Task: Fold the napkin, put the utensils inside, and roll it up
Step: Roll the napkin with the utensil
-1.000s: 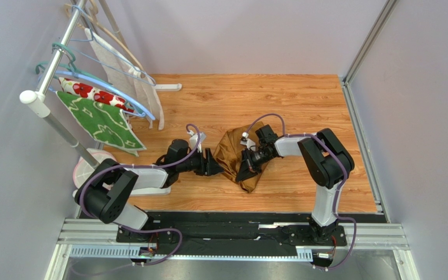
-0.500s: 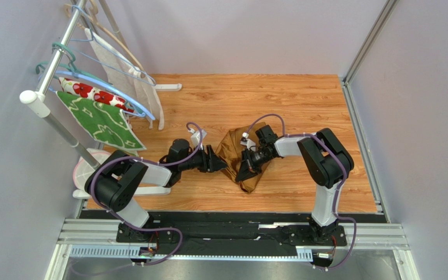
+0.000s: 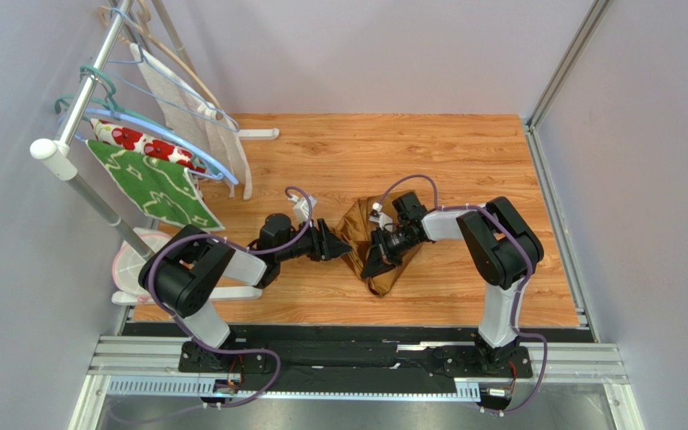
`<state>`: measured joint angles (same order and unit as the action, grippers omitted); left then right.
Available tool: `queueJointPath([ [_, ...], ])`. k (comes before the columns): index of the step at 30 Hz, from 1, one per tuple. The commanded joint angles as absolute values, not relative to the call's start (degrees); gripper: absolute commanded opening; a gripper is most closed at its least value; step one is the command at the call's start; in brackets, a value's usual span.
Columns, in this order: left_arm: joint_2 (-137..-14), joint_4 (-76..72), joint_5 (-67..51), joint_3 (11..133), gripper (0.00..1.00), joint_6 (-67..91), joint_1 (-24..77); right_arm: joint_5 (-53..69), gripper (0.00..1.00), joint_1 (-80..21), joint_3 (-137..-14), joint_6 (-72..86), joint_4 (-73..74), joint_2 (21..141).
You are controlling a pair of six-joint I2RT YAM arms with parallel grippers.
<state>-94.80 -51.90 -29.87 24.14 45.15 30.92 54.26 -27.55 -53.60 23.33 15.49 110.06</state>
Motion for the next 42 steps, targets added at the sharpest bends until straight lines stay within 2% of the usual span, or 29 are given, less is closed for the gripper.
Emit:
queueJointPath([
  [1,-94.9,-61.3,-30.1,23.9,0.57,47.5,31.0,52.6,0.00,-27.3,-53.2,23.8,14.6,110.0],
  [18,-102.3,-71.3,-25.0,23.6,0.58,50.8,31.0,52.8,0.00,-27.2,-52.7,24.5,13.5,110.0],
  [25,-104.6,-70.0,-24.3,25.6,0.58,50.7,31.2,52.5,0.00,-27.1,-52.8,24.7,13.5,109.7],
  [30,-104.6,-63.6,-23.6,26.9,0.55,48.6,31.3,52.4,0.00,-27.3,-53.0,25.0,13.7,109.2],
  [33,-103.8,-56.5,-23.4,28.2,0.52,47.0,31.3,51.9,0.13,-27.3,-53.3,25.0,14.4,106.9],
  [34,-103.7,-53.6,-23.3,28.6,0.51,46.7,31.3,51.9,0.25,-27.3,-53.5,24.9,14.4,105.9],
  [37,-103.0,-48.4,-23.0,29.6,0.48,45.1,31.3,50.8,0.45,-27.3,-54.1,24.1,16.2,102.0],
  [42,-103.0,-43.9,-23.6,31.3,0.45,43.4,31.3,42.3,0.53,-29.2,-57.1,17.9,24.8,95.7],
])
